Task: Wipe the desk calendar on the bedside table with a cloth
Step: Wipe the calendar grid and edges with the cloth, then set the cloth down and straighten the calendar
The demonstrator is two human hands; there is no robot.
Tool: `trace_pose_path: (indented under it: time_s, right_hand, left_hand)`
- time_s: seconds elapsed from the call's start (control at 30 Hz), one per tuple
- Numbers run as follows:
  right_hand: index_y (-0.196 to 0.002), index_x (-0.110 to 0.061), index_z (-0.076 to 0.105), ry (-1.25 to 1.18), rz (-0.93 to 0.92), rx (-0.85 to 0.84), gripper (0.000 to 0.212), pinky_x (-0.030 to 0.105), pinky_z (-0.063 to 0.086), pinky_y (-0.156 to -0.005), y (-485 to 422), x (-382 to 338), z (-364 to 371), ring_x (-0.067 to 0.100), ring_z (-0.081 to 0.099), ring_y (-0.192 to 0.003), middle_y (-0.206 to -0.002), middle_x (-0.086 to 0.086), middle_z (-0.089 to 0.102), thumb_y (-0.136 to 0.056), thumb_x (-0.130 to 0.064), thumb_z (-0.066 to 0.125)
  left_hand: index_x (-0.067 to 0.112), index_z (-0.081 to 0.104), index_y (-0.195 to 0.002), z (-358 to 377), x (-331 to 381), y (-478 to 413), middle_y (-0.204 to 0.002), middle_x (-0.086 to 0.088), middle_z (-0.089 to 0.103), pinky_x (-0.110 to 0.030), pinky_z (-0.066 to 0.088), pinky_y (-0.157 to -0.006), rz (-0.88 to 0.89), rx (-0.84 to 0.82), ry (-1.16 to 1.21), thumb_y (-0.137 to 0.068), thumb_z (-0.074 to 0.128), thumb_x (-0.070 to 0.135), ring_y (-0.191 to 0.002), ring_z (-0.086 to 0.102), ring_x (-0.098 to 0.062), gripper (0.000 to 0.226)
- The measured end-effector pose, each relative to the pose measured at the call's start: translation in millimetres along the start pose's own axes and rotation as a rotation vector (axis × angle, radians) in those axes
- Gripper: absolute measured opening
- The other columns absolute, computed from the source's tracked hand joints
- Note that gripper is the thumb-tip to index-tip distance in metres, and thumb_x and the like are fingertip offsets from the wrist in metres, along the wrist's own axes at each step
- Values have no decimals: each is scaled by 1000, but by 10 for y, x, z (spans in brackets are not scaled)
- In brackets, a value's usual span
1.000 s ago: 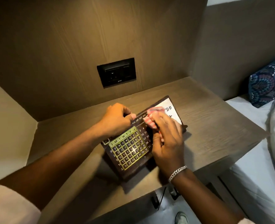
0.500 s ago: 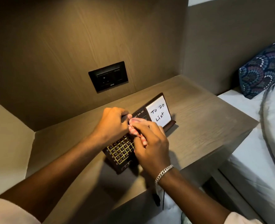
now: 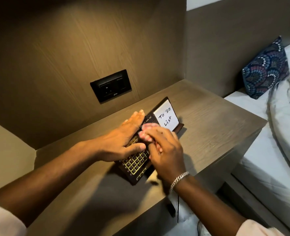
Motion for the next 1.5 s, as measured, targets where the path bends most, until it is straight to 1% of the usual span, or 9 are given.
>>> trace_pose_path:
  time_s: [0.2, 0.4, 0.57, 0.77, 0.87, 1.0, 1.23, 1.37, 1.5]
  right_hand:
    - [-118, -31, 63, 53, 167, -33, 39, 4, 26, -86, 223, 55, 45, 14, 52, -112, -124, -13, 59, -85, -10, 55]
    - [-120, -26, 64, 1, 89, 64, 39, 23, 41, -92, -78, -39, -126, 11, 53, -112, -125, -8, 63, -87, -8, 53]
    - [-118, -28, 61, 156, 130, -109, 39, 16, 35, -87, 224, 10, -137, 15, 52, -111, -128, -9, 59, -88, -9, 47]
    - [-109, -37, 70, -405, 203, -320, 34, 16, 54, -77, -62, 147, -601, -5, 67, -91, -97, -23, 73, -85, -14, 64]
    - [-111, -42, 63, -192, 64, -289, 37, 8, 50, -65, -402, 551, -1134, -9, 66, -77, -83, -33, 68, -86, -15, 66]
    - [-130, -25, 55, 396, -69, -356, 40, 34, 47, -95, -786, 1262, -1557, 19, 59, -113, -127, 1, 65, -91, -21, 59]
    - [-150, -30, 17, 714, -98, -662, 92, 58, 16, -114, -527, 1942, -1482, 34, 16, -147, -163, 7, 14, -76, -85, 19]
    - [-151, -27, 13, 739, -125, -664, 107, 60, 11, -115, -562, 1883, -1476, 34, 12, -148, -163, 8, 9, -65, -92, 7]
    - [-152, -24, 9, 588, -185, -591, 99, 54, -6, -116, -597, 1583, -1405, 28, -4, -150, -164, 5, 2, -74, -86, 12]
  left_hand:
    - [25, -21, -149, 7, 37, -15, -155, 7, -28, -15, -16, -110, 50, 34, -53, -75, 34, 82, -141, -25, 3, 109]
    - [23, -18, -150, 14, 90, -32, -160, 3, -20, -22, -13, -113, 99, 50, -126, -78, 36, 80, -144, -22, -1, 106]
    - [24, -21, -149, 41, 130, -53, -159, 3, -23, -23, -15, -114, 64, 48, -109, -74, 29, 84, -142, -24, 1, 109]
    - [28, -23, -148, 0, 121, -36, -159, 6, -20, -25, -19, -113, 5, 68, -228, -78, 19, 82, -143, -22, 0, 98]
    - [35, -27, -145, 3, 155, -6, -158, 9, -21, -28, -23, -112, -95, 77, -286, -77, 11, 83, -144, -22, -3, 92]
    - [28, -15, -150, 52, 309, 0, -159, 5, -8, -33, -16, -116, -209, 148, -339, -82, 10, 78, -147, -14, -10, 88]
    - [9, 16, -152, 288, 675, 172, -161, -13, 12, -50, -3, -119, -456, 570, -357, -91, 30, 56, -150, -2, -26, 78]
    - [6, 12, -152, 605, 903, 410, -162, -13, 4, -48, 0, -120, -690, 954, -99, -90, 43, 40, -150, -3, -23, 77]
    - [20, 2, -153, 1041, 1179, 444, -163, -1, 1, -42, 17, -118, -941, 1195, 437, -88, 43, 42, -147, 5, -12, 80]
Point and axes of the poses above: each hand's wrist, its own y-axis away from the middle knuckle, its own z-axis out of the palm, x = y × z, the point moved 3 cm from there along -y, towards the middle knuckle
